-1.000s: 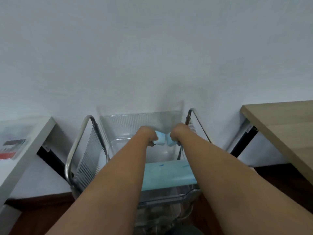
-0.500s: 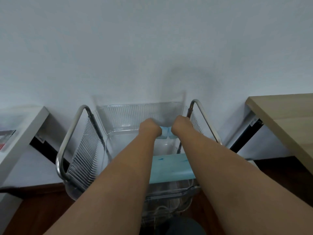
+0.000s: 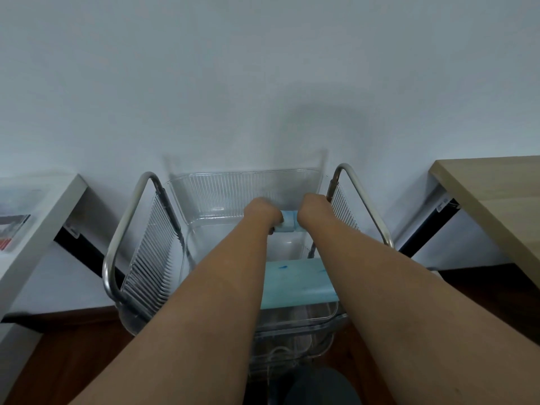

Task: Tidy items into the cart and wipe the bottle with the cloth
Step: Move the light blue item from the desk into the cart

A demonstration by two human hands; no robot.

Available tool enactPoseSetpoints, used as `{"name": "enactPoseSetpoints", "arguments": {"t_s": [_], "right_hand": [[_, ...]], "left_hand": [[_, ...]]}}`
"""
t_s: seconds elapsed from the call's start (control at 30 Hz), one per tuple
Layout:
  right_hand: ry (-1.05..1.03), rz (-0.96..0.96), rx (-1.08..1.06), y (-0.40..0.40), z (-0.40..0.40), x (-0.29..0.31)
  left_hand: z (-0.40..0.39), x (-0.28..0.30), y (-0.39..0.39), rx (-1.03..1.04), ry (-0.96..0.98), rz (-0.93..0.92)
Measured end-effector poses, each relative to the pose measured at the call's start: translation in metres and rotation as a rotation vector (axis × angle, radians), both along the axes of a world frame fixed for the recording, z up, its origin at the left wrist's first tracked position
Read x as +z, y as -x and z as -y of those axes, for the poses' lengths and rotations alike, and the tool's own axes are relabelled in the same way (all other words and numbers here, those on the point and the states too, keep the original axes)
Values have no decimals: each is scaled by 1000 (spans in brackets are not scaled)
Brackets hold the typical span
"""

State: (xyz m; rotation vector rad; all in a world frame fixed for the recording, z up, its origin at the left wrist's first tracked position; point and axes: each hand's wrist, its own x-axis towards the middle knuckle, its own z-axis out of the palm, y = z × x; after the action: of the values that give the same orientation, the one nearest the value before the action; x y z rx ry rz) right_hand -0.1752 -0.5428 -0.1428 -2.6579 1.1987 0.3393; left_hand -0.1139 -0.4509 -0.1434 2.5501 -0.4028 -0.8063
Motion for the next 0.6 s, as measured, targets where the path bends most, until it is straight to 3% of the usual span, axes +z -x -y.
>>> {"name": "enactPoseSetpoints", "arguments": {"t_s": [0.33,0.5,0.6], "right_hand": [[30,-177,99,4,-5,18],[132,-15,147,14,-15,41],[37,167,141,18,-20,67]], "left_hand": [[-16,8,0,-119,-37,144],[-43,43,0,-80,93,313],[-67,73,0,-44,266,325]]}}
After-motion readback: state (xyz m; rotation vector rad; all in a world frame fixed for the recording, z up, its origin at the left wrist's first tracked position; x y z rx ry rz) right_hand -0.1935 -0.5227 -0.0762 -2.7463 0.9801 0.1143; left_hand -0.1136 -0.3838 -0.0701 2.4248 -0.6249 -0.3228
